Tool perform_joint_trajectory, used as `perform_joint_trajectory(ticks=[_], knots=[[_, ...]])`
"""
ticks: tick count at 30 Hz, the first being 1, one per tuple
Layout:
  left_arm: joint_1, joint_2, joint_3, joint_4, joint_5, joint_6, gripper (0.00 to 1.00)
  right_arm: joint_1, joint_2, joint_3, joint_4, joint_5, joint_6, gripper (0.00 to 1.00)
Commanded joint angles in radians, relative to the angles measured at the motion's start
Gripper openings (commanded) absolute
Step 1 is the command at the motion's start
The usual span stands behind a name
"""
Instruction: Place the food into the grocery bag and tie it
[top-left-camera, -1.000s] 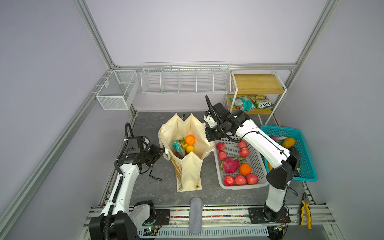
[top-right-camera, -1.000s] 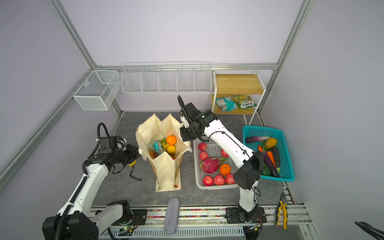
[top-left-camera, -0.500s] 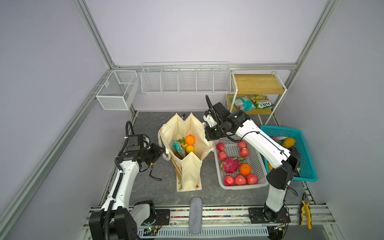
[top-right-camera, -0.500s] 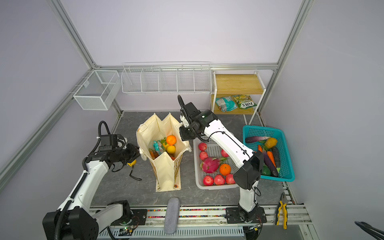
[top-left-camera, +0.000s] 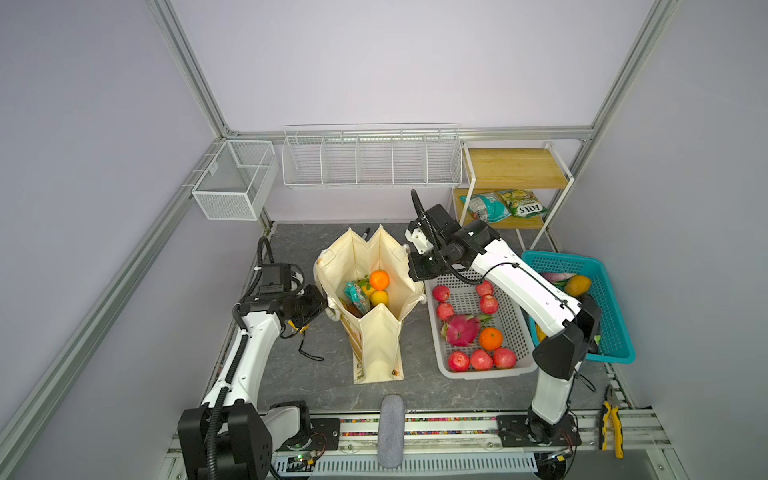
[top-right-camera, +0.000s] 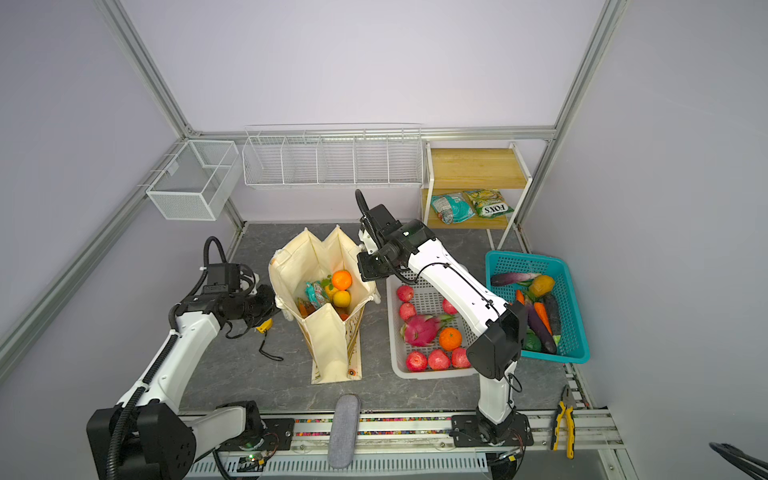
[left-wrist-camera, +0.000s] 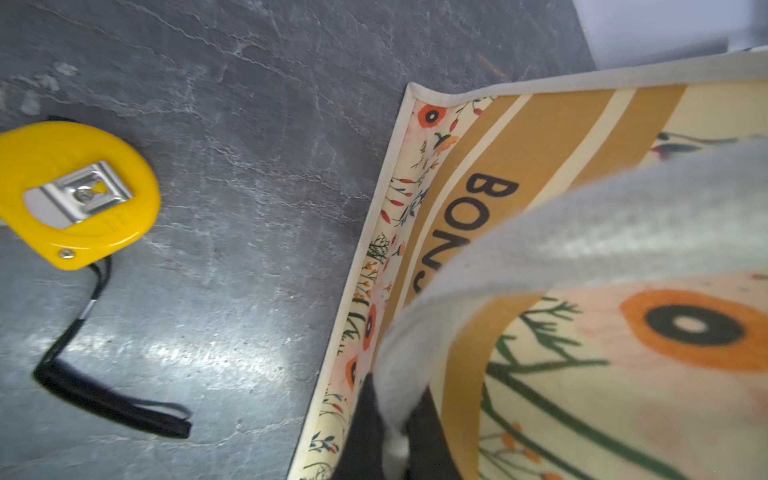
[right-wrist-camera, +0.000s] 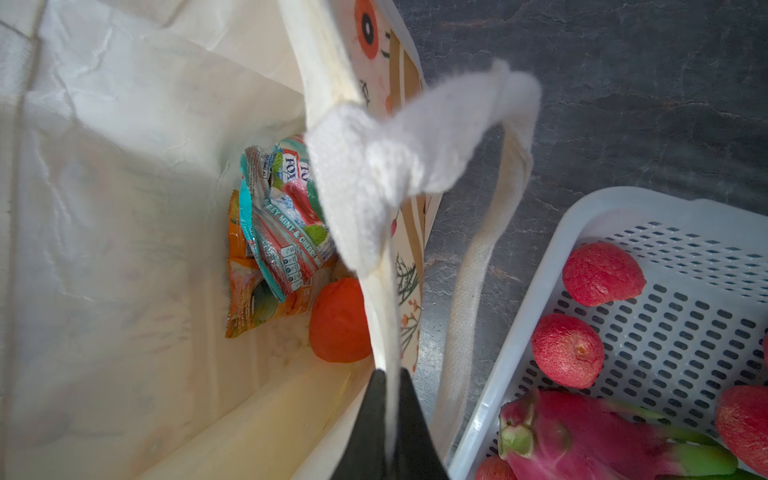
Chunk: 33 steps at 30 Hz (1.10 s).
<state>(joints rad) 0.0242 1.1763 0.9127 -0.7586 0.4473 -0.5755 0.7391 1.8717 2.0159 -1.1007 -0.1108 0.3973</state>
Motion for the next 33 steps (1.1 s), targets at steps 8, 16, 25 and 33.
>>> perform_joint_trajectory(ticks=[8, 16, 25, 33], knots=[[0.006, 0.018, 0.093, -0.078, -0.177, -0.027, 0.00, 0.015, 0.018, 0.051, 0.038, -0.078, 0.041, 0.07], [0.006, 0.054, 0.124, -0.051, -0.178, -0.045, 0.00, 0.049, 0.031, 0.082, 0.036, -0.113, 0.000, 0.14], [0.006, 0.083, 0.144, -0.050, -0.167, -0.047, 0.00, -0.003, -0.018, 0.108, 0.017, -0.050, -0.045, 0.43], [0.006, 0.123, 0.183, -0.077, -0.157, -0.033, 0.00, -0.046, -0.036, 0.183, -0.021, -0.041, -0.048, 0.61]])
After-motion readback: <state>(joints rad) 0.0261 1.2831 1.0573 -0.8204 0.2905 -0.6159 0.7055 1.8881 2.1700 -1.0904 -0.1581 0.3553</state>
